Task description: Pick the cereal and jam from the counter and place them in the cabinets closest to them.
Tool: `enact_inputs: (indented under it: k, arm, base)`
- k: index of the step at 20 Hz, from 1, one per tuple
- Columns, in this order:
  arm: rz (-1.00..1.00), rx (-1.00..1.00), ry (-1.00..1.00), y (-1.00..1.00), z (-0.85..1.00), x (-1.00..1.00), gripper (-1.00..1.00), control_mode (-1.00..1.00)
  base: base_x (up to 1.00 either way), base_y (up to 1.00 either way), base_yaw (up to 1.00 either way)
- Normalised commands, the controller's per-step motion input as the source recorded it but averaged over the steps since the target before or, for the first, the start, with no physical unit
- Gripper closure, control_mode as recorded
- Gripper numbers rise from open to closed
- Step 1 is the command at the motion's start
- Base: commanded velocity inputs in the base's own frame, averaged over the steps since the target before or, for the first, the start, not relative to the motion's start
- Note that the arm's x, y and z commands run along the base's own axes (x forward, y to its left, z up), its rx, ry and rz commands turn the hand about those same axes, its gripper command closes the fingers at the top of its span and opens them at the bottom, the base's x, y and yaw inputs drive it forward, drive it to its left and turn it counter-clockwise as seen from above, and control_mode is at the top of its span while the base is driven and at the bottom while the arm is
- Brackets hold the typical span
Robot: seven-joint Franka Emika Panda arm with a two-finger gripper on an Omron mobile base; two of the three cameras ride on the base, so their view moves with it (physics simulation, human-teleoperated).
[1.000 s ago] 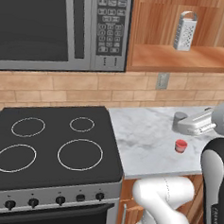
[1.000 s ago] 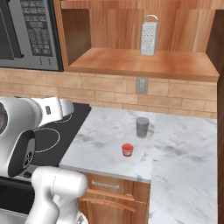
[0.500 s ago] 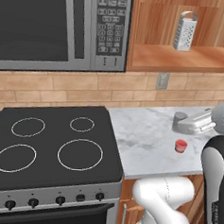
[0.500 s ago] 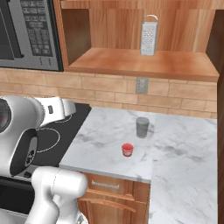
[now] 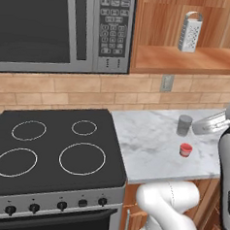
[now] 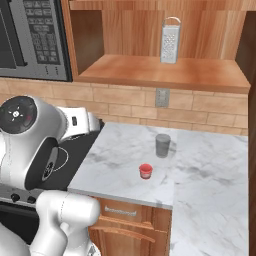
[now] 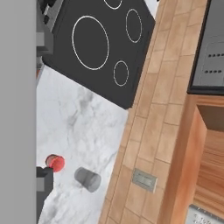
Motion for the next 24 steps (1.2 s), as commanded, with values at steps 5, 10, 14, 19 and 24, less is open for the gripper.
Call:
enact_inputs:
  k: [5, 10, 14, 19, 24]
  arm:
    - [0.00, 0.01, 0.06, -0.45, -0.13, 0.00, -1.00, -1.00]
    - [0.00, 0.00, 0.01, -0.30, -0.12, 0.00, -1.00, -1.00]
    - [0.00, 0.00, 0.02, -0.05, -0.06, 0.00, -1.00, -1.00]
    - [0.00, -0.06, 0.06, 0.00, -0.08, 0.01, -1.00, -1.00]
    - [0.00, -0.11, 0.09, 0.01, -0.15, 0.00, -1.00, -1.00]
  base:
    - [0.00, 0.00, 0.00]
    - [0.00, 0.00, 0.00]
    - [0.00, 0.00, 0.00]
    - [0.00, 0.00, 0.00]
    - [0.00, 0.00, 0.00]
